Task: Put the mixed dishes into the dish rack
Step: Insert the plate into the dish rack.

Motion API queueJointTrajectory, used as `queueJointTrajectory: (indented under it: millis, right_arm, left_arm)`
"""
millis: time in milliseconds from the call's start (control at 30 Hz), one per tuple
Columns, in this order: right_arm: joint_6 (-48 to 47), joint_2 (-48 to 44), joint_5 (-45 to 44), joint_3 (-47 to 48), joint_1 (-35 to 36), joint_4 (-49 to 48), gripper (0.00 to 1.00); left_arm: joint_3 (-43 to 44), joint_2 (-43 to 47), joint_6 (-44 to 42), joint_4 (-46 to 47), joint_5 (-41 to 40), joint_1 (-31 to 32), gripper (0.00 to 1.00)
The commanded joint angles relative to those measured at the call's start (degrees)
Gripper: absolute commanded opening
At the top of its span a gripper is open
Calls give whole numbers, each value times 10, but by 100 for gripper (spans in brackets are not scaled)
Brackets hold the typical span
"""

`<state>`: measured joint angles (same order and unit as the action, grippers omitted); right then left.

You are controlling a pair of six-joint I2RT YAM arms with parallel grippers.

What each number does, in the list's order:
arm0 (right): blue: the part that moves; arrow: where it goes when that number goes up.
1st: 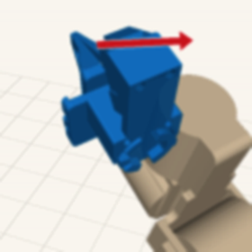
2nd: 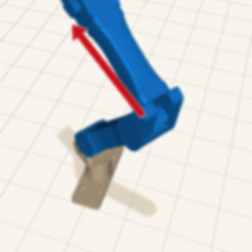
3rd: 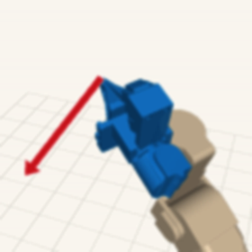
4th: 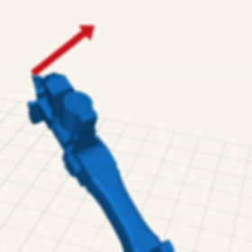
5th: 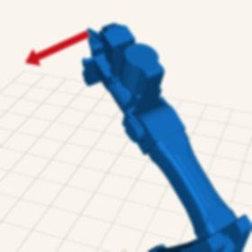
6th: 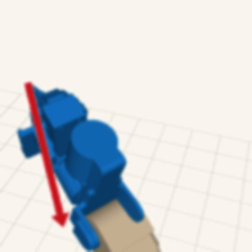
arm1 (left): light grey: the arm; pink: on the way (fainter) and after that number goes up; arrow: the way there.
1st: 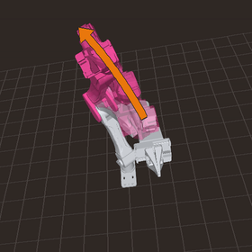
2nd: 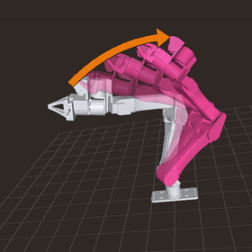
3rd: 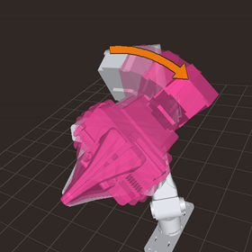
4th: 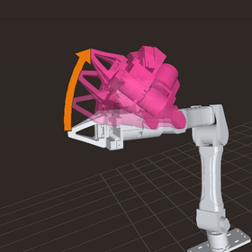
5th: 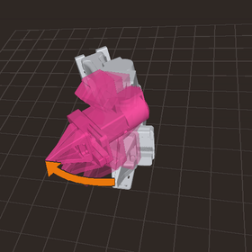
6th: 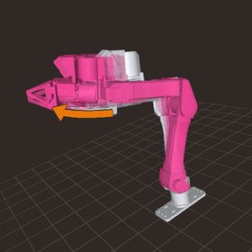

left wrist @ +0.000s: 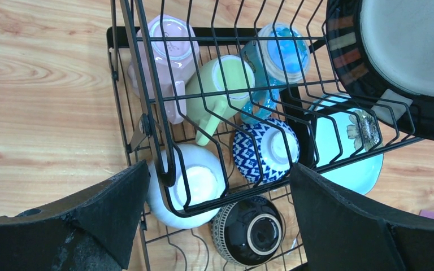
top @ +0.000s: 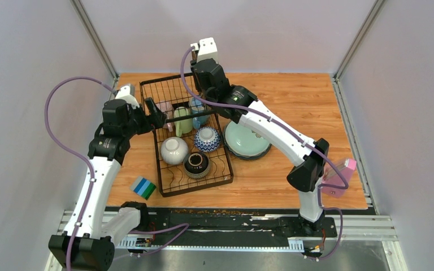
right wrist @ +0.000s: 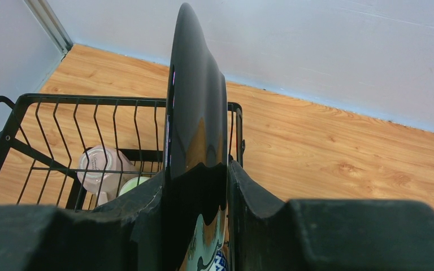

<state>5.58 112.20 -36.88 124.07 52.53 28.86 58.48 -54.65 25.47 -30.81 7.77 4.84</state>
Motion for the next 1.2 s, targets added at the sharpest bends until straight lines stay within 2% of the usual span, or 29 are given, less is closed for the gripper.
queueJointTrajectory:
  millis: [0, 400, 567, 733, 1167]
  right_arm:
    - [31, 10, 58, 13, 7, -1, 32]
    - [36, 6, 70, 8, 6, 2, 34]
    - [37, 5, 71, 8, 6, 2, 40]
    - [37, 4, 74, 5, 5, 2, 42]
    - [47, -5, 77, -7, 0, 4, 44]
  left_arm:
    - [29, 14, -18, -3, -14, 2, 100]
    - [35, 30, -20, -18, -35, 1, 100]
    - [46, 35, -18, -22, -39, 1, 100]
    - [60, 42, -23, -32, -44, 2, 100]
    - [78, 50, -21, -40, -23, 1, 100]
